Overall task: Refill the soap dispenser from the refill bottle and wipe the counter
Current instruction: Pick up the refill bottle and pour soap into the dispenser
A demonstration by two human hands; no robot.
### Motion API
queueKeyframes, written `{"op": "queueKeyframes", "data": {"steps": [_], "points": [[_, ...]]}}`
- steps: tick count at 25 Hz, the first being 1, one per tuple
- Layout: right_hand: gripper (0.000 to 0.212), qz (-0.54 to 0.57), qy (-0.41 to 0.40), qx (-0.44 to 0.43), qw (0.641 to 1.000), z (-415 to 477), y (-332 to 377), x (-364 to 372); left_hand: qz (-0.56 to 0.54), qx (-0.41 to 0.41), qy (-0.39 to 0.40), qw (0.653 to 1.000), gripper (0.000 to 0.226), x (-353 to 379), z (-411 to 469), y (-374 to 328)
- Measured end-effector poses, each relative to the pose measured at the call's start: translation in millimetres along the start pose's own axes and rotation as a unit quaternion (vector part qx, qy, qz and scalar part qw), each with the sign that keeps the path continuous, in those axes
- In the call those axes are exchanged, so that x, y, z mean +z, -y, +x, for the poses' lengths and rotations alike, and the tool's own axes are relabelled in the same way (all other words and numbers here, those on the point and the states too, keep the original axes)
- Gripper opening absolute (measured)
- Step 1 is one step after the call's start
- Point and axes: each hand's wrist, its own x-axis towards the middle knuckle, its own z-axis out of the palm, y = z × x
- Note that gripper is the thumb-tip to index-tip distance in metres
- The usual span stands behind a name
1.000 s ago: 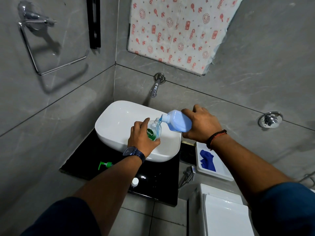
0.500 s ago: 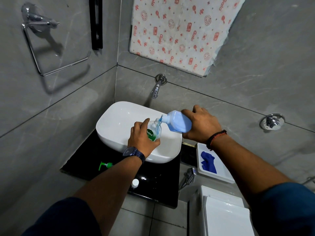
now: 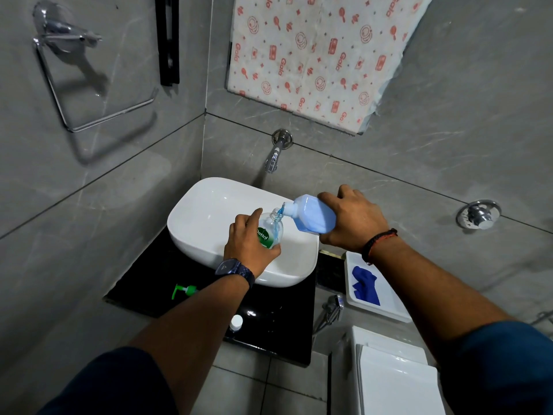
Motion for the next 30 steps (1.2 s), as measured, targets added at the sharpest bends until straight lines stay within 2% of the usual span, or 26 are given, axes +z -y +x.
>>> {"op": "queueKeyframes", "data": {"steps": [30], "points": [[0.071, 0.000, 0.008, 0.001, 1.000, 0.7, -1.0, -1.6, -0.003, 0.005, 0.002, 1.000, 0.088, 0.4, 0.1, 0.0]]}}
